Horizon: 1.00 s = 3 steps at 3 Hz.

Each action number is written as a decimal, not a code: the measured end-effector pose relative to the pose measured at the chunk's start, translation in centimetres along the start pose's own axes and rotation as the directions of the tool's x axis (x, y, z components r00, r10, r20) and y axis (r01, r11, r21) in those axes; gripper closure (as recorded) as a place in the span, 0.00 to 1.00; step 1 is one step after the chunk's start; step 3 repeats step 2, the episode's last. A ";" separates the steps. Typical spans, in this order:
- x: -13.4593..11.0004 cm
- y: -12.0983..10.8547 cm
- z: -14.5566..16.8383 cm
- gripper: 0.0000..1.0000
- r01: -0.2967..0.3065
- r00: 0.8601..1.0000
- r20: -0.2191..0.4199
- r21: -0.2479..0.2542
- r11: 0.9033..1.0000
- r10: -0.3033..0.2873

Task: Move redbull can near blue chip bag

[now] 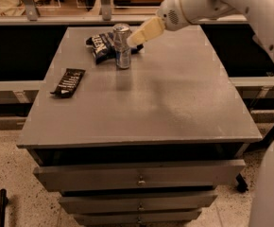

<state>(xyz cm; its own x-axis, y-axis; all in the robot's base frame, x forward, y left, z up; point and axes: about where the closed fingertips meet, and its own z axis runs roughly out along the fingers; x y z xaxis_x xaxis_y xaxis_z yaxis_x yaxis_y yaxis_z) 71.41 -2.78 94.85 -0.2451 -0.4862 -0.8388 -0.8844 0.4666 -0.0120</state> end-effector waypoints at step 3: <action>0.2 -1.0 -5.3 0.00 0.084 0.987 0.138 -0.027 0.996 -0.080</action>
Offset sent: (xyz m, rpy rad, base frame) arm -0.0106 -0.0366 0.0204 0.0817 -0.0769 0.0555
